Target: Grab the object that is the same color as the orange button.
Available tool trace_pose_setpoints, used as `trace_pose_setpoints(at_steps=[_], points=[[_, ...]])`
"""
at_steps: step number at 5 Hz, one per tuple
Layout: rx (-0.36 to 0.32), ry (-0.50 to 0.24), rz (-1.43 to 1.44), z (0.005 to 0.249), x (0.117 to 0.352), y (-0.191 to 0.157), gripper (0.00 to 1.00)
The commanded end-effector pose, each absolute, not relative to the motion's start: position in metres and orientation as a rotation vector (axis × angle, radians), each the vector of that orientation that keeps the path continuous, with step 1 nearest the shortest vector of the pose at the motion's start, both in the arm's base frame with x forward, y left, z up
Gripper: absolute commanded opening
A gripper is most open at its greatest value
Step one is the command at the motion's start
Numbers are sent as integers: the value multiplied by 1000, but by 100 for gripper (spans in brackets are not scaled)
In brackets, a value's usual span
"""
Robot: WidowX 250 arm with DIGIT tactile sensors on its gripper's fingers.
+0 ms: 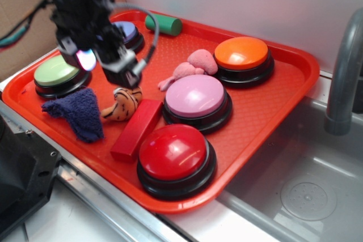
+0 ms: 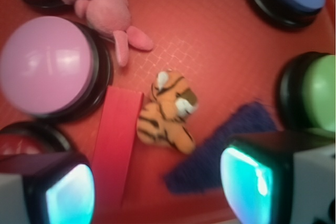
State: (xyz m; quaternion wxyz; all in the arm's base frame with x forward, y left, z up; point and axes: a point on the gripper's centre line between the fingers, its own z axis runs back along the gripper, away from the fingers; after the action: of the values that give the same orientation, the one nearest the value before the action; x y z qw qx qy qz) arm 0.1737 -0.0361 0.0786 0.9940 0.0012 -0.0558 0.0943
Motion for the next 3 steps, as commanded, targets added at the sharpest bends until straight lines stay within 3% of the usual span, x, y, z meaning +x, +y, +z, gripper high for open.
trace_pose_setpoints(at_steps=[1,2,3], points=[[32,-95,243,47,182,-33,100],[31,-86,255,33,181,-31,100],[33,-89,268,28,180,-28,20]])
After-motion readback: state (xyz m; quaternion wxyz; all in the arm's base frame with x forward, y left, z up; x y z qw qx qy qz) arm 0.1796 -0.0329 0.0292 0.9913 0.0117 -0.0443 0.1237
